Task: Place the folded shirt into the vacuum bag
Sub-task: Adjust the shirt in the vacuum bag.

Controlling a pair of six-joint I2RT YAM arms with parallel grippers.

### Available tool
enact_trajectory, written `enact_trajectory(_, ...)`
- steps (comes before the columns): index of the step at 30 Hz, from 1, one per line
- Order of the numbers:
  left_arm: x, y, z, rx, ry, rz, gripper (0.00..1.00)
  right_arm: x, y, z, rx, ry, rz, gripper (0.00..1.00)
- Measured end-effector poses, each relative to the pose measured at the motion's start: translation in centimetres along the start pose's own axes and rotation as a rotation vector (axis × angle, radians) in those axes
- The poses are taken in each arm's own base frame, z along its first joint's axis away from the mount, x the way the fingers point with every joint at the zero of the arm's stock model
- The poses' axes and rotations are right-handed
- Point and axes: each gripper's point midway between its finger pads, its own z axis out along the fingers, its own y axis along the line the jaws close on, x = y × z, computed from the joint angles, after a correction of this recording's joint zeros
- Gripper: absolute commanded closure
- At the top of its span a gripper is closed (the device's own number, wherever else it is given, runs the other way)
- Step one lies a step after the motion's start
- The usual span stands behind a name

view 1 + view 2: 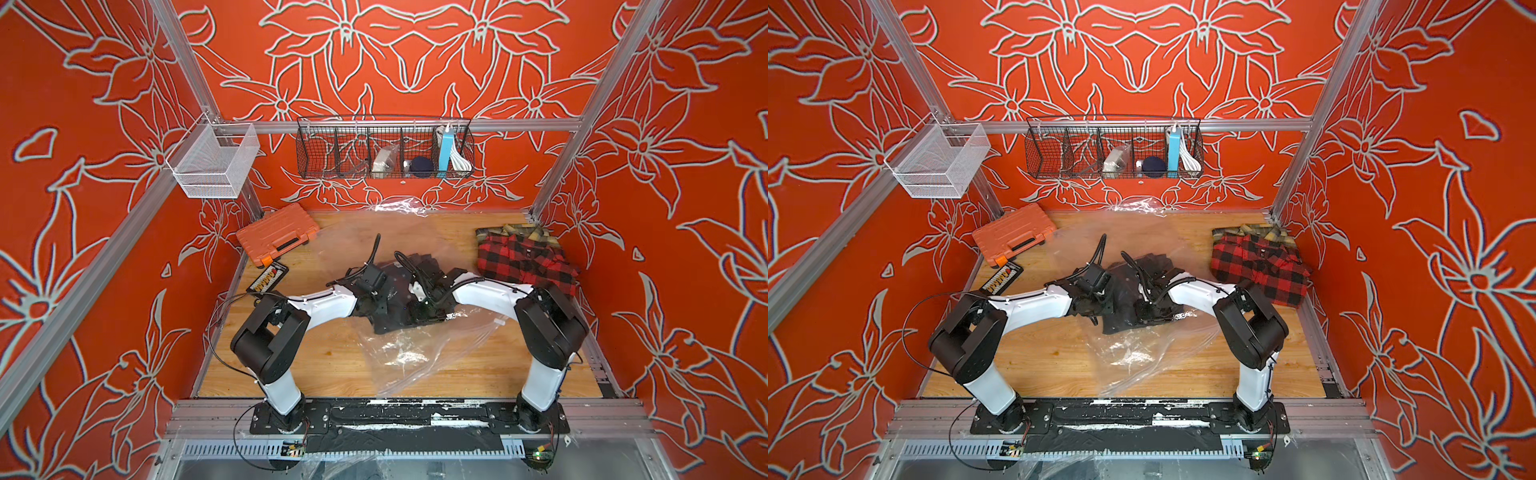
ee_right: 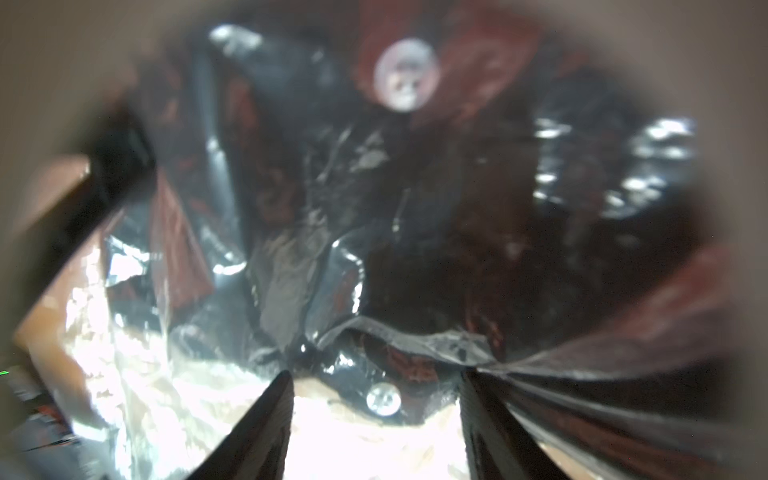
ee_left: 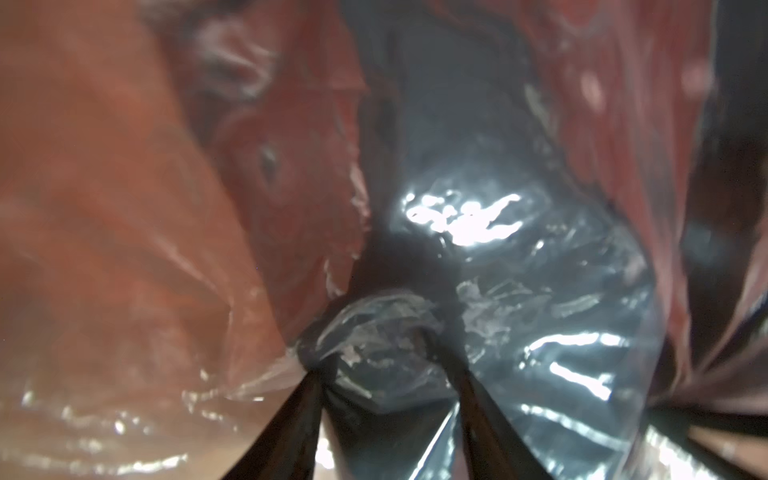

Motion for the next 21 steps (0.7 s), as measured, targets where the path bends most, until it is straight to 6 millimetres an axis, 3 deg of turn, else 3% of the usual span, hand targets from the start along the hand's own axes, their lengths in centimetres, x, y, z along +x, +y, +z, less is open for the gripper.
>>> enact_trajectory(5, -2.1, 1.2, -1.2, -0.039, -0.032, 0.013, 0.46, -1.9, 3.6, 0.9, -0.091, 0.003, 0.015, 0.36)
enact_trajectory(10, -2.7, 1.0, -4.2, -0.025, -0.064, 0.026, 0.46, -2.5, 4.6, 0.2, -0.134, -0.006, 0.007, 0.35)
enact_trajectory(16, -1.7, 0.4, -9.1, 0.043, -0.131, 0.024, 0.46, -2.9, 1.6, -4.1, -0.129, -0.073, 0.024, 0.35)
enact_trajectory(21, 1.4, 0.3, -10.3, 0.078, -0.113, 0.035, 0.46, -3.2, -2.0, -7.8, 0.003, -0.166, -0.003, 0.34)
